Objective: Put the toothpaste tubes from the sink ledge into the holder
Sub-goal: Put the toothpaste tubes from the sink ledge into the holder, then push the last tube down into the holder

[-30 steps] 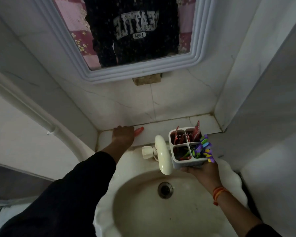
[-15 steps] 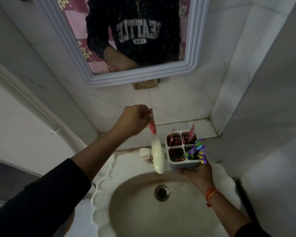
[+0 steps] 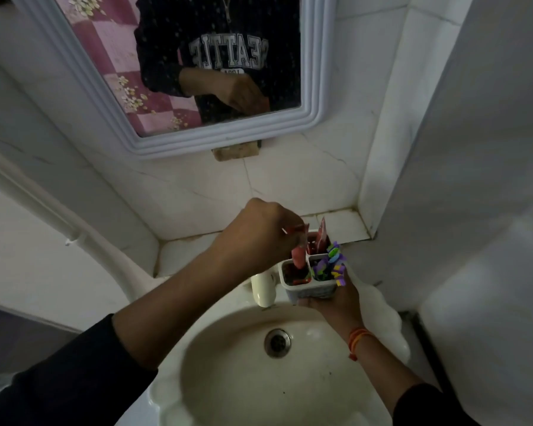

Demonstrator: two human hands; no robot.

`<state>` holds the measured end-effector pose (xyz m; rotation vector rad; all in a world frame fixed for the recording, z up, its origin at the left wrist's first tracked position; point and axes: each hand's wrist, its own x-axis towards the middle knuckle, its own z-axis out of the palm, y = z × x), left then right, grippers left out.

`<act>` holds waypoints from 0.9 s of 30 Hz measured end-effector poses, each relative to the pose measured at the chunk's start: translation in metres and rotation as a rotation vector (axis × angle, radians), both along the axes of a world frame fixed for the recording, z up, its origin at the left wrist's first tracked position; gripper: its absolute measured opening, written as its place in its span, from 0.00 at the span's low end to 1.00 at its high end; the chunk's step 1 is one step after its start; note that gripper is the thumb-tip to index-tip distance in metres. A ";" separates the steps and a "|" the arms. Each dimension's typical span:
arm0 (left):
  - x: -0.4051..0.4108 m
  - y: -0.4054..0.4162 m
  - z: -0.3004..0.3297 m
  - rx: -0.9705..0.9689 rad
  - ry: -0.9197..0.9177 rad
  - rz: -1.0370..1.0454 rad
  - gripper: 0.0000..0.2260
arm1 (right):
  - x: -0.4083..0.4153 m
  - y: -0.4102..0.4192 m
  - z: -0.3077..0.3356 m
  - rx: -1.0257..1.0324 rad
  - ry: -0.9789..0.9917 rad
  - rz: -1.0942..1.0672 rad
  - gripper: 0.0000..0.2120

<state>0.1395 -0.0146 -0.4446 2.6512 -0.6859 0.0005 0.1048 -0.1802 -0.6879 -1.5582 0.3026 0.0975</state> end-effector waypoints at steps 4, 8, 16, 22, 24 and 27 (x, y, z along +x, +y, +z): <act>0.000 -0.012 -0.030 0.284 0.127 0.003 0.11 | 0.005 -0.003 -0.013 0.031 0.091 0.046 0.36; 0.004 -0.014 -0.045 0.339 0.138 0.042 0.11 | 0.009 -0.004 -0.007 0.384 0.128 -0.029 0.29; 0.064 0.001 -0.046 0.080 0.250 0.288 0.09 | 0.002 0.002 0.022 0.704 0.099 -0.026 0.19; 0.085 -0.013 -0.079 0.250 0.652 0.302 0.12 | -0.003 0.002 0.020 0.546 0.092 -0.051 0.17; 0.088 -0.017 -0.082 0.204 0.659 0.332 0.10 | 0.003 -0.001 0.015 0.424 0.080 -0.079 0.26; 0.099 -0.021 -0.082 0.069 0.674 0.408 0.10 | 0.016 -0.009 0.014 0.295 0.079 -0.067 0.37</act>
